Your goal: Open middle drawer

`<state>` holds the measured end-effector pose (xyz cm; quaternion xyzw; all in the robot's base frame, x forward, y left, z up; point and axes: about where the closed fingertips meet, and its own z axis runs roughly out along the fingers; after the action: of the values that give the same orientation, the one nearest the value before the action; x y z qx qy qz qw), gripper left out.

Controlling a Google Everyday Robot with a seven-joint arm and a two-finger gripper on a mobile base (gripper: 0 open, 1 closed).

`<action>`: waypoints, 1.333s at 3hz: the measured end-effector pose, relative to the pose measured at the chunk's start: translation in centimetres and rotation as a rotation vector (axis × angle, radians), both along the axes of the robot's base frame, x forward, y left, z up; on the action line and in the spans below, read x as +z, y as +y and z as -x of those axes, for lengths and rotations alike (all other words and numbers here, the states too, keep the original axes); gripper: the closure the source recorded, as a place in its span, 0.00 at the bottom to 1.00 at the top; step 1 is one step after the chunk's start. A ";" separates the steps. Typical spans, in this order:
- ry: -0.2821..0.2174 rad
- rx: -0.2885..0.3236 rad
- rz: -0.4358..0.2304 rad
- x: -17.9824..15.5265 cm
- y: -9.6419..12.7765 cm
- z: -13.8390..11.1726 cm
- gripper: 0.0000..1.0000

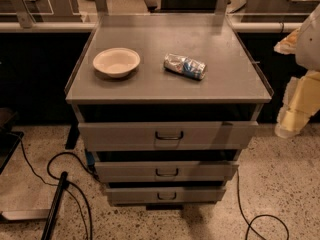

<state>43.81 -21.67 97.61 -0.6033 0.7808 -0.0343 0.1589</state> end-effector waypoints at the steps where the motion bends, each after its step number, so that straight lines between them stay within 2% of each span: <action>1: -0.001 0.000 0.000 0.0 0.0 0.0 0.00; 2: -0.033 -0.008 0.009 0.6 0.0 -0.4 0.00; 3: -0.042 -0.013 -0.020 -1.6 2.0 0.4 0.00; 4: 0.035 0.016 -0.053 -8.2 5.4 2.0 0.00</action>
Offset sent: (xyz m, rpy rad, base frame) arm 0.0096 -0.0021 0.0089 -0.0217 -0.0562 -0.0191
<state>41.84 -16.28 89.40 -0.6058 0.7791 -0.0015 0.1614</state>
